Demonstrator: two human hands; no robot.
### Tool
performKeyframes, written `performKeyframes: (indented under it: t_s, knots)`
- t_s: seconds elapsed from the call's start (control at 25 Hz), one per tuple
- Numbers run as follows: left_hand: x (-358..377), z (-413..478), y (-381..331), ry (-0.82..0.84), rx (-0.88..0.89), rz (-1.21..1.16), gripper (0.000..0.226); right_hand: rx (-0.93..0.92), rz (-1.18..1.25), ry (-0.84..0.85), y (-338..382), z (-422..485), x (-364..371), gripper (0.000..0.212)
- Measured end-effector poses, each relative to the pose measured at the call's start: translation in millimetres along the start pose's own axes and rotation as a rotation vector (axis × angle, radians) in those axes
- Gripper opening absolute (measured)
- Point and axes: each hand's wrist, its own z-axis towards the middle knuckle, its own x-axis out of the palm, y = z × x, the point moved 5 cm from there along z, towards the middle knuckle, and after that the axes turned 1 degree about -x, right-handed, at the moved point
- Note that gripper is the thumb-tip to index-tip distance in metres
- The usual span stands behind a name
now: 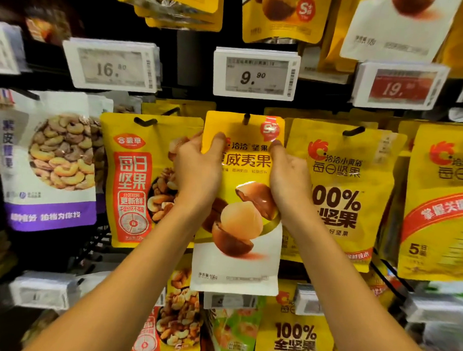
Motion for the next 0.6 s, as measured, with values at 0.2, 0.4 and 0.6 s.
performKeyframes:
  t_s: [0.2,0.4,0.6]
  knots:
    - [-8.5,-25.4,21.6,0.010,0.187,0.188,0.027,-0.215,-0.049,-0.082,-18.2,-17.6,0.9,0.025]
    - [-62.5,-65.0,47.6,-0.027,0.107,0.234,0.027,-0.358,-0.159,-0.218,-45.3,-73.0,-27.2,0.033]
    - [-134.9,-176.8,79.9,-0.046,-0.245,0.131,0.022,-0.049,0.111,0.301,-92.2,-168.1,-6.4,0.020]
